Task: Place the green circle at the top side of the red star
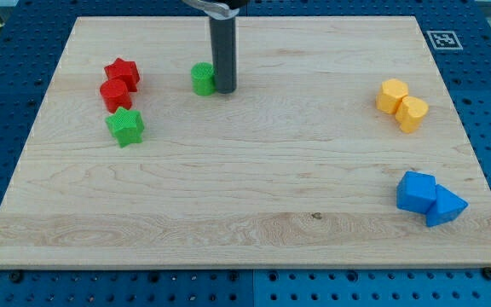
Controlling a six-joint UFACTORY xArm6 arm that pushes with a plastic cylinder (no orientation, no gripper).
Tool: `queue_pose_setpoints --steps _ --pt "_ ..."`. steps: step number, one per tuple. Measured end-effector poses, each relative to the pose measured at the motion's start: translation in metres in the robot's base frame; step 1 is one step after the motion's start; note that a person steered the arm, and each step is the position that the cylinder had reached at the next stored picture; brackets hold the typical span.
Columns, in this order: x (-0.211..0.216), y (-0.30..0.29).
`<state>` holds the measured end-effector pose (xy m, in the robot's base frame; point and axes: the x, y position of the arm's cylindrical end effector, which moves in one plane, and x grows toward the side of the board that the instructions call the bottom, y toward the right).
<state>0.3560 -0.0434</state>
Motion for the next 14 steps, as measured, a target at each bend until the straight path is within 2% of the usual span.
queue_pose_setpoints --steps 2,4,7,9,14 --pt "-0.034 -0.033" --pt "0.0 -0.03" --pt "-0.039 -0.036" --pt "-0.013 -0.019" --pt "-0.017 -0.048"
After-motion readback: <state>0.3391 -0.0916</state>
